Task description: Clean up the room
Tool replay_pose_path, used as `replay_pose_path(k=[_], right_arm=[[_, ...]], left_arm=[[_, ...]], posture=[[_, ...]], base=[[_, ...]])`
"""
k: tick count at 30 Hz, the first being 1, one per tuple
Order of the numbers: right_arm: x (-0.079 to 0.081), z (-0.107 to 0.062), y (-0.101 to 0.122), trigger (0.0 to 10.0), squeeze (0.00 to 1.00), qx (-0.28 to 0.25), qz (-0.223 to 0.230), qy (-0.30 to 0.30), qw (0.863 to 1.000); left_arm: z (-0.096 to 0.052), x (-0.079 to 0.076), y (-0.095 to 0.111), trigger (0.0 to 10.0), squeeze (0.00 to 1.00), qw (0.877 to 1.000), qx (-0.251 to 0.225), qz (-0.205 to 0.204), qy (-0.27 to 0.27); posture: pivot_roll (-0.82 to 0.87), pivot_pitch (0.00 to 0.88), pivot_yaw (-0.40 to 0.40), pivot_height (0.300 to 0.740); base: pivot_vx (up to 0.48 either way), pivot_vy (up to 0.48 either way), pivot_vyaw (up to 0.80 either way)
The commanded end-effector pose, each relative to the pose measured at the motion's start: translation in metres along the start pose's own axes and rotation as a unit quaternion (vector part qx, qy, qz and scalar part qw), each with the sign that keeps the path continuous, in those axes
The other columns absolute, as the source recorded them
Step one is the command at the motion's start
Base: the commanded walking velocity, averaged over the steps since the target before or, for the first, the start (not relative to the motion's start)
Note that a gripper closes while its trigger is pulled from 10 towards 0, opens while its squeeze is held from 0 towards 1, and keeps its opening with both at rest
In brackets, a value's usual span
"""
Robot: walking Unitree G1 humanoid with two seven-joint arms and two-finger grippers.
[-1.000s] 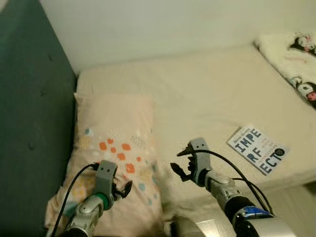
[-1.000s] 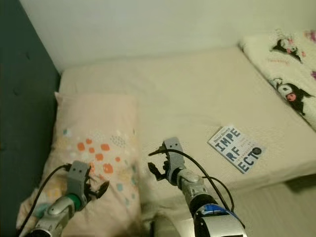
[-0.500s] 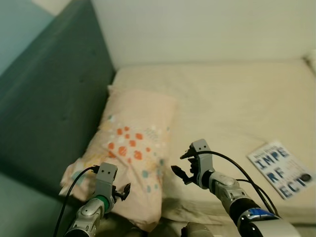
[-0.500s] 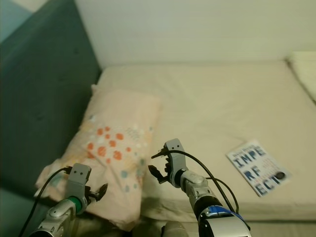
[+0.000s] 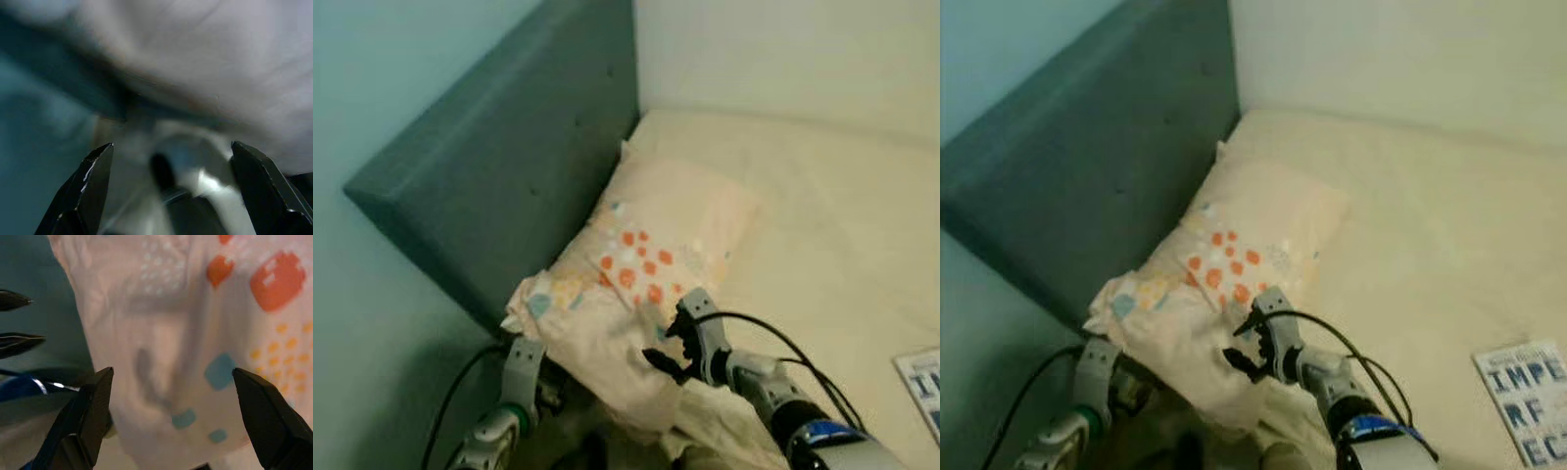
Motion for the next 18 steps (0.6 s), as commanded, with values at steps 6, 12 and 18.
replay_pose_path(k=[6,12,18], right_arm=[[0.017,-0.003,-0.031,10.0,0.00,0.062,0.005,0.061,0.996],[0.010,0.001,-0.048,10.0,0.00,0.102,-0.010,0.002,0.995],[0.000,0.003,-0.055,10.0,0.00,0.123,-0.033,-0.064,0.990]], left_arm=[[-0.018,0.005,-0.055,10.0,0.00,0.996,0.090,-0.018,0.023],[-0.030,0.006,-0.078,10.0,0.00,0.992,0.119,-0.033,0.032],[-0.035,-0.001,-0.087,10.0,0.00,0.992,0.121,-0.035,0.028]], posture=[[-0.14,0.059,0.090,0.695],[-0.13,0.092,0.082,0.695],[-0.10,0.157,0.084,0.695]], base=[[0.000,0.000,0.78],[0.000,0.000,0.78],[0.000,0.000,0.00]])
Point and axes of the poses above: a point about 5 cm out from each wrist's last joint towards the gripper, its own z axis pointing out of the wrist towards the gripper, its own y axis along the axis of the wrist's last joint, x = y × z, the point moved 6 cm from there along z, pointing out of the wrist towards the gripper, and after that the axes turned 10 degrees about z, right-handed, at the moved point
